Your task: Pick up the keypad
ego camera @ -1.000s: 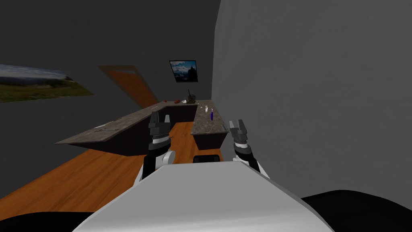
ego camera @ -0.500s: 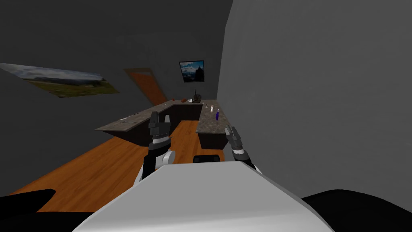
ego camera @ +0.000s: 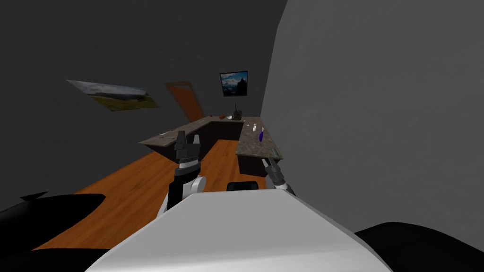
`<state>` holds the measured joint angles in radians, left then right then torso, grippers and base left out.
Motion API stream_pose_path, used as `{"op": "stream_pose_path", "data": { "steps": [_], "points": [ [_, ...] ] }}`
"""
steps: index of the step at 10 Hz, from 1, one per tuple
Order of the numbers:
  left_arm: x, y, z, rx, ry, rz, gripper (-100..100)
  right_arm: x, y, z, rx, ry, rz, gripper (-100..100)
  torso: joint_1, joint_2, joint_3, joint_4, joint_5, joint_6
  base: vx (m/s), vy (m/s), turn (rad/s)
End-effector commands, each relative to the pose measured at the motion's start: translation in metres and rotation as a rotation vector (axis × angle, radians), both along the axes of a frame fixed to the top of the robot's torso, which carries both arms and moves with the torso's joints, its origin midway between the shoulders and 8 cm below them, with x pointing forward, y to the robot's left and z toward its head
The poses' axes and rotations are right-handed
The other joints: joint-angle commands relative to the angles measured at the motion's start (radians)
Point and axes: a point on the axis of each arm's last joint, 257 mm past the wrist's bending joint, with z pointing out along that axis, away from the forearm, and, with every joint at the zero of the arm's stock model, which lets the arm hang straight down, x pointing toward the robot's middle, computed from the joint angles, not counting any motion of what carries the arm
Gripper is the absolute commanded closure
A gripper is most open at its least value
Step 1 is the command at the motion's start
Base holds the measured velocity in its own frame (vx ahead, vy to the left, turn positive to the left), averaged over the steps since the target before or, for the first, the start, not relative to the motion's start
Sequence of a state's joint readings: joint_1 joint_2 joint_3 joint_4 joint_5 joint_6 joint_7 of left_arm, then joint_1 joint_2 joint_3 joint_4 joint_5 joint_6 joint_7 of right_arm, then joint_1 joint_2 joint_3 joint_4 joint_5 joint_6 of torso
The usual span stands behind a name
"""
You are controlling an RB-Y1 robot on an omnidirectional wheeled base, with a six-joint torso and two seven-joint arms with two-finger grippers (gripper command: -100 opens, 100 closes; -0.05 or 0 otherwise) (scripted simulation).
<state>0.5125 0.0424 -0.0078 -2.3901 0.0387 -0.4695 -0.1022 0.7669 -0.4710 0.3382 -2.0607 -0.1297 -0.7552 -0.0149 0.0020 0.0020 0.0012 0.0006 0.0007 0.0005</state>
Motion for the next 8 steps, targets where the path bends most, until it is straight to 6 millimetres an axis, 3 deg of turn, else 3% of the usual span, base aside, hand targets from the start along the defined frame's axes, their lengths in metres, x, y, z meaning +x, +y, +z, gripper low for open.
{"op": "stream_pose_path", "data": {
  "steps": [1, 4, 5, 6, 7, 8],
  "points": [
    [0.000, 0.000, 0.000, 0.000, 0.000, 0.000, 0, -0.013, 0.005, -0.031, 0.004, 0.091, 0.040, -100, 0.000, 0.000, 0.000, 0.000, 0.000, 0.000, 0.000, 0.057, 0.257],
    [0.000, 0.000, 0.000, 0.000, 0.000, 0.000, 0, -0.043, 0.010, -0.082, 0.017, 0.248, 0.101, -100, 0.000, -0.001, 0.000, 0.000, 0.000, 0.000, -0.001, 0.048, 0.288],
    [0.000, 0.000, 0.000, 0.000, 0.000, 0.000, 0, -0.047, 0.007, -0.087, -0.005, 0.262, 0.115, -100, 0.000, -0.001, 0.000, 0.000, 0.000, -0.001, 0.006, 0.023, 0.143],
    [0.000, 0.000, 0.000, 0.000, 0.000, 0.000, 0, -0.064, 0.008, -0.112, 0.008, 0.342, 0.134, -100, -0.001, -0.001, -0.001, 0.000, 0.000, 0.000, 0.010, 0.031, 0.322],
    [0.000, 0.000, 0.000, 0.000, 0.000, 0.000, 0, -0.067, 0.006, -0.114, -0.010, 0.350, 0.147, -100, -0.001, -0.001, -0.001, 0.000, 0.000, -0.001, 0.013, 0.015, 0.139],
    [0.000, 0.000, 0.000, 0.000, 0.000, 0.000, 0, -0.086, 0.005, -0.136, 0.000, 0.428, 0.168, -100, -0.002, -0.001, -0.001, 0.000, 0.000, 0.000, 0.018, 0.022, 0.313]
  ]
}}
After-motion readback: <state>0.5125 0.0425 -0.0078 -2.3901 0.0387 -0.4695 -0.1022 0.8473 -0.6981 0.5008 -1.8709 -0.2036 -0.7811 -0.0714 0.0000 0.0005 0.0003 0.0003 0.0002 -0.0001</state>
